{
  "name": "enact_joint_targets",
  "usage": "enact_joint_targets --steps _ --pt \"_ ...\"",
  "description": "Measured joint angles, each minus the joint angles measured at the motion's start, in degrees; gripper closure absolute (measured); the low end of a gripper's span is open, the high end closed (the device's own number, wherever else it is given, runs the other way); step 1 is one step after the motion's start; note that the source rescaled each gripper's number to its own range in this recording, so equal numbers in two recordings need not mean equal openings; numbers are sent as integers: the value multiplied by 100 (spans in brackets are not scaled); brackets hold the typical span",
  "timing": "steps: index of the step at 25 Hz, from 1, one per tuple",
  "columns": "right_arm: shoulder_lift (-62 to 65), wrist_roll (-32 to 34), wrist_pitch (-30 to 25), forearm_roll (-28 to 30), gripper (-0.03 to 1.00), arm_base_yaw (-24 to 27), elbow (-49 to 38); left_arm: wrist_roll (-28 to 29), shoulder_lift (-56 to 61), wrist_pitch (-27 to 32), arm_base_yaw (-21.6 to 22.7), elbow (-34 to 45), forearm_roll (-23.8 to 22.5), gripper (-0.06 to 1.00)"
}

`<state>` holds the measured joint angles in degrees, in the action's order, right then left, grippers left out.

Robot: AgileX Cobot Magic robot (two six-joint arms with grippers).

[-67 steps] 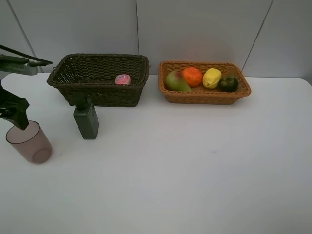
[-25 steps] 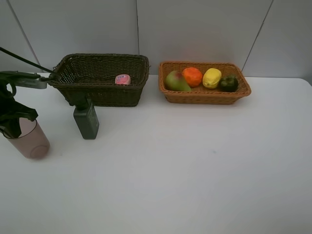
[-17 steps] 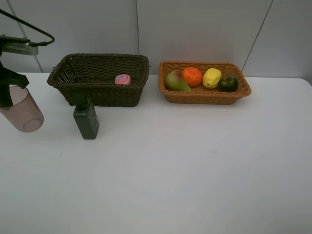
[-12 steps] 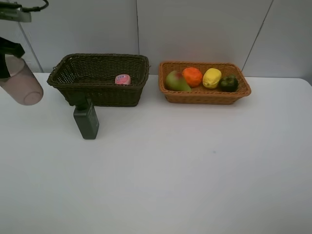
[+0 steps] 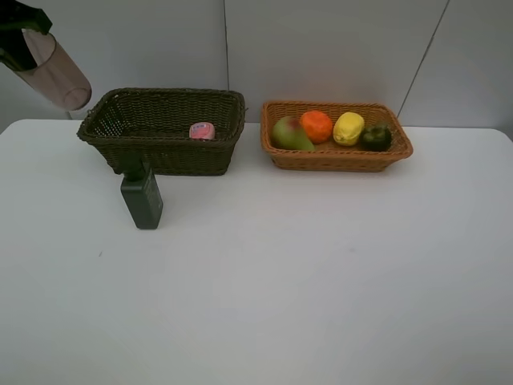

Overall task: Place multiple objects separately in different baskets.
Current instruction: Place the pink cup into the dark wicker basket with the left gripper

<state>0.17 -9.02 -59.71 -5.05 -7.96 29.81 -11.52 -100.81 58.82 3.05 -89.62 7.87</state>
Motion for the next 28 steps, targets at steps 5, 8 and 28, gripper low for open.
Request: enact_joint_targets --steps 5,8,28 --pt "0 0 0 0 -2 0 0 -334 -253 -373 -110 0 20 94" --pt "0 0 0 0 -2 0 0 -471 -480 -600 -225 0 35 94" --pt "0 0 0 -2 -2 0 0 -518 -1569 -2064 -532 0 70 94"
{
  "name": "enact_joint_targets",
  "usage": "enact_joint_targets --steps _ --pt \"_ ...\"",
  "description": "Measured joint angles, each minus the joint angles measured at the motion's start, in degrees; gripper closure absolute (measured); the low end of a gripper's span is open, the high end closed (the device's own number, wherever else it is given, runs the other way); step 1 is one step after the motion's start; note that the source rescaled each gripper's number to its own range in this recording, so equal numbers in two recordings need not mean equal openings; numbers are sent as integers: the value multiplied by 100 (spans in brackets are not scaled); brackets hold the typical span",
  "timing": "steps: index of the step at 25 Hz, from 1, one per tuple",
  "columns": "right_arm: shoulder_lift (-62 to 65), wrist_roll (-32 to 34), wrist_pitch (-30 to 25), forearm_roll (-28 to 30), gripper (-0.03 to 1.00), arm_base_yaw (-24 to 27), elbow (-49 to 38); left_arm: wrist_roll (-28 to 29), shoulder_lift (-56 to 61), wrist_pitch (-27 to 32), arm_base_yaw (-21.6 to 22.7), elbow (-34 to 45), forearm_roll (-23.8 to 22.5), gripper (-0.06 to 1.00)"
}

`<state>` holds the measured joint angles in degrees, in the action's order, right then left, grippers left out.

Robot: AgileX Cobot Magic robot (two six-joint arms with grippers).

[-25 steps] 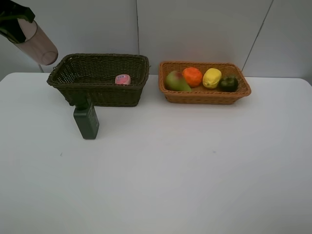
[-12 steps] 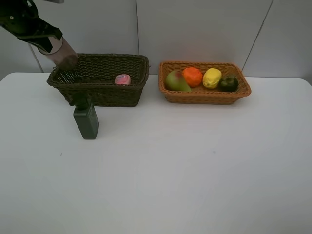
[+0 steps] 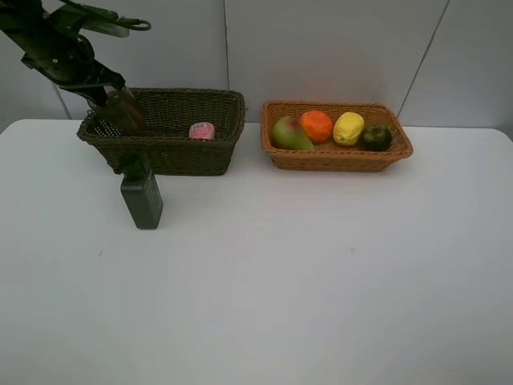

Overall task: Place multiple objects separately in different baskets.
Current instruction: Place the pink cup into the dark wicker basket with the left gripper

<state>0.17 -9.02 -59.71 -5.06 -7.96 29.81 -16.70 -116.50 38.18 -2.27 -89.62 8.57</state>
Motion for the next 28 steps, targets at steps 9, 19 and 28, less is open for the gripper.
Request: enact_joint_targets --steps 9,19,28 --pt "0 0 0 0 -2 0 0 0 0 -5 0 0 6 94" --pt "0 0 0 0 -2 0 0 0 0 170 0 0 70 58" --pt "0 0 0 0 -2 0 0 0 0 242 0 0 75 5"
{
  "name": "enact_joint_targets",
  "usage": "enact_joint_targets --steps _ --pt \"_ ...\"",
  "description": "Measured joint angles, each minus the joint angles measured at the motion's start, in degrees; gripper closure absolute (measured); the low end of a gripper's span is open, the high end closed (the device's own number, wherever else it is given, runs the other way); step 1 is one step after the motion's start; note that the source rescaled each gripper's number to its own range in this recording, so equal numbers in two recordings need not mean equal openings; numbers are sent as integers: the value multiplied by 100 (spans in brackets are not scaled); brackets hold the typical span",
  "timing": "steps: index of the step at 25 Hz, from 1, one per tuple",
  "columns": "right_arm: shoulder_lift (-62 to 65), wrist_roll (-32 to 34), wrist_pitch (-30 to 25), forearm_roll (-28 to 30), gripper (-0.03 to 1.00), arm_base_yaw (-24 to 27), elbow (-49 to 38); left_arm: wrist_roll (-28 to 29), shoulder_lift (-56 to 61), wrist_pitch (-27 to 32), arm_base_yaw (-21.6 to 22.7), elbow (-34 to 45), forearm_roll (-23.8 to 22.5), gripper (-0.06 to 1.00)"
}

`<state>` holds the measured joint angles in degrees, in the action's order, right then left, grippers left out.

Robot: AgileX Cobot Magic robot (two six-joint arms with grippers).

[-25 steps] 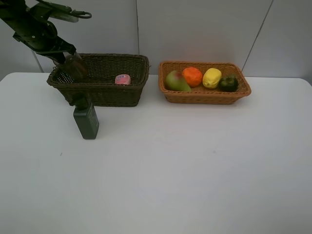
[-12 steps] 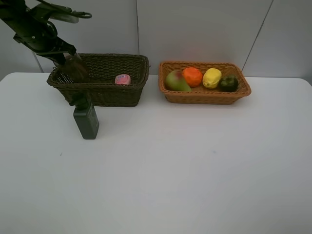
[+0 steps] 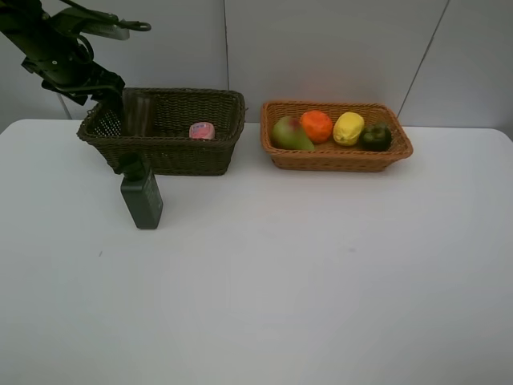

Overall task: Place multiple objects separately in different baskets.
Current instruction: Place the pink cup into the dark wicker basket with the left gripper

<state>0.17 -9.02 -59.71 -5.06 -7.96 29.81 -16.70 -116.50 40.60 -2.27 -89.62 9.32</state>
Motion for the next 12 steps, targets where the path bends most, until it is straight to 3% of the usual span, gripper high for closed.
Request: enact_joint_targets --steps 6,12 --pt "0 0 0 0 -2 0 0 6 0 60 0 0 17 4" --pt "0 0 0 0 -2 0 0 12 34 493 0 0 30 4"
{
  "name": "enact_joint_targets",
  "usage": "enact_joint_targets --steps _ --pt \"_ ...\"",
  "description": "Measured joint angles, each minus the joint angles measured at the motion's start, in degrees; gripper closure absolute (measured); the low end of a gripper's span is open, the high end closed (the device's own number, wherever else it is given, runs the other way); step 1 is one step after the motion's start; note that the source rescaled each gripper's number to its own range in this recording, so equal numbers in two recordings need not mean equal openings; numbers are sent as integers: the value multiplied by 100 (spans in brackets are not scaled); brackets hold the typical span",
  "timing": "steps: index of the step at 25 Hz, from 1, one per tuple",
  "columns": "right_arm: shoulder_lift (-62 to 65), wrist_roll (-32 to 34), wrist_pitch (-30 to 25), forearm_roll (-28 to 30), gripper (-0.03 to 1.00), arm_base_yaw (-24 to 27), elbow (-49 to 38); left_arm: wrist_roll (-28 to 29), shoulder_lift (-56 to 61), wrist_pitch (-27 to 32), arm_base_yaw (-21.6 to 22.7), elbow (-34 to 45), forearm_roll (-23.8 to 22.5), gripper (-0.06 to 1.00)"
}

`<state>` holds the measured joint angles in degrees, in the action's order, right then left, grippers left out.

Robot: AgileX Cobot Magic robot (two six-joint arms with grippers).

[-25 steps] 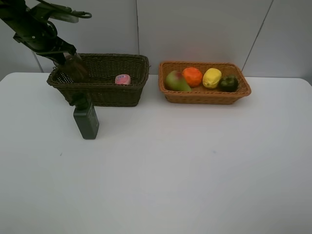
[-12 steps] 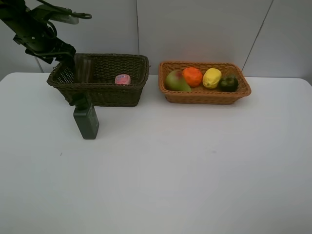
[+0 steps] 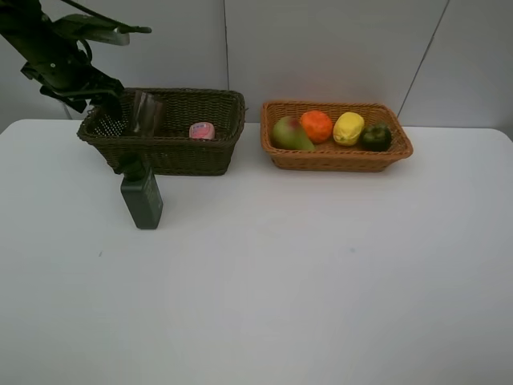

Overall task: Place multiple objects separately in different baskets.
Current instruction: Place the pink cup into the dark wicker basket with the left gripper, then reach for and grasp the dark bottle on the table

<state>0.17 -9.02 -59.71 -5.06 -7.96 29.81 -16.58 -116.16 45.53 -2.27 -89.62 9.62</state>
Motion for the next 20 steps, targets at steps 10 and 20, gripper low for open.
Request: enact_joint_targets --steps 10,20 --pt "0 0 0 0 -2 0 0 11 922 1004 0 -73 105 4" --pt "0 0 0 0 -2 0 0 313 1689 2371 0 -86 670 4"
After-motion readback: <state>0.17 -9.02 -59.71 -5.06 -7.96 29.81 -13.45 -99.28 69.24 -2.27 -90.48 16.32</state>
